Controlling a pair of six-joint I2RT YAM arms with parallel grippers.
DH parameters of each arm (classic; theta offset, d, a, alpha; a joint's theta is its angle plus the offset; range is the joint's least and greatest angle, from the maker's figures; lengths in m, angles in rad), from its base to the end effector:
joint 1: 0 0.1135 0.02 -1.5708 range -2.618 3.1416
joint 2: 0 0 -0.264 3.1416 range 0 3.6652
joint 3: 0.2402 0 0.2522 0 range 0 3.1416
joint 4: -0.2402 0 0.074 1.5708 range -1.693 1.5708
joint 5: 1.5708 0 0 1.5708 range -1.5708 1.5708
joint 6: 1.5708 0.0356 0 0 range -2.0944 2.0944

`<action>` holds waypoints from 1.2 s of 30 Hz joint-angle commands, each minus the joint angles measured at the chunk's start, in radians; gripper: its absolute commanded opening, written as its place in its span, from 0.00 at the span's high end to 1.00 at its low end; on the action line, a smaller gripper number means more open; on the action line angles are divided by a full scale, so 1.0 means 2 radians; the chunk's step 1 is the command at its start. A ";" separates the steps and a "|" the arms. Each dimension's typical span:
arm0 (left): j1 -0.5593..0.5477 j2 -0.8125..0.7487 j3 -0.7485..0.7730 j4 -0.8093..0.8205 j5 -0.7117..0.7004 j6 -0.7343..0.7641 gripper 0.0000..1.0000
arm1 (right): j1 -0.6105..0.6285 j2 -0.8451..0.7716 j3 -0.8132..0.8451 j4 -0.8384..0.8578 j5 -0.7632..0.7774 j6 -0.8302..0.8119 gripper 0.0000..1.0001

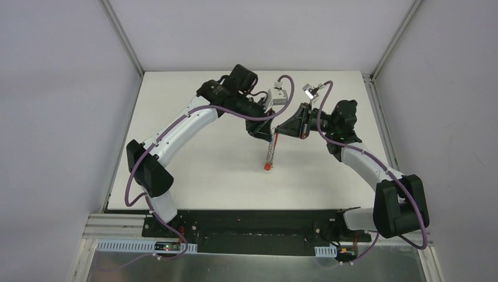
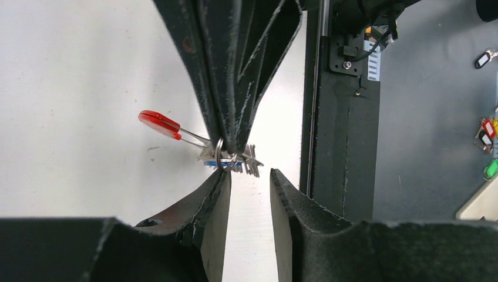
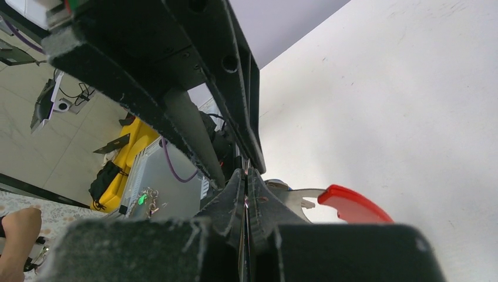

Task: Put the keys on the keyring
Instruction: Adjust the key on the keyring.

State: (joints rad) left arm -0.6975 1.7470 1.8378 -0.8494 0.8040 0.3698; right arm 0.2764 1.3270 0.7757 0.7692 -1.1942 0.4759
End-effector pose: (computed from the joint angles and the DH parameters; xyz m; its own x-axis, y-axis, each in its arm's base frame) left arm 0.2720 -0.2614 0.3875 -0.1857 0.4828 -0.8558 0.9796 0.0231 -0.1996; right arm 0.2617 0.1086 0.3113 -0.2613 0.1010 -0.9600 -0.9609 0.0672 0.2686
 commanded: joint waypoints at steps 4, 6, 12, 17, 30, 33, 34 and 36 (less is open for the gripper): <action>-0.015 0.002 0.011 0.011 0.006 0.013 0.80 | -0.002 0.000 0.014 0.037 -0.014 0.011 1.00; -0.015 0.004 0.011 0.007 0.007 0.014 0.85 | -0.002 -0.001 0.014 0.037 -0.013 0.010 1.00; -0.018 0.009 0.006 0.010 0.019 0.007 0.91 | -0.002 -0.001 0.013 0.037 -0.012 0.010 1.00; -0.019 0.012 0.009 0.009 0.016 0.007 0.88 | -0.002 -0.003 0.012 0.037 -0.012 0.010 1.00; -0.006 -0.028 -0.013 -0.005 -0.023 0.027 0.73 | -0.005 -0.005 0.014 0.036 -0.029 0.002 1.00; 0.000 -0.036 -0.027 0.005 -0.029 0.028 0.69 | -0.005 -0.002 0.015 0.035 -0.037 0.002 1.00; 0.001 -0.036 -0.030 0.008 -0.032 0.029 0.68 | -0.005 -0.001 0.017 0.036 -0.040 0.002 1.00; 0.004 -0.034 -0.037 0.014 -0.038 0.031 0.66 | -0.005 0.001 0.018 0.036 -0.045 0.003 1.00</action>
State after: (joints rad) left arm -0.7052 1.7256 1.7855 -0.8494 0.7517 0.4046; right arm 0.2699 1.3346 0.7757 0.7738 -1.2388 0.4858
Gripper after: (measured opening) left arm 0.324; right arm 0.009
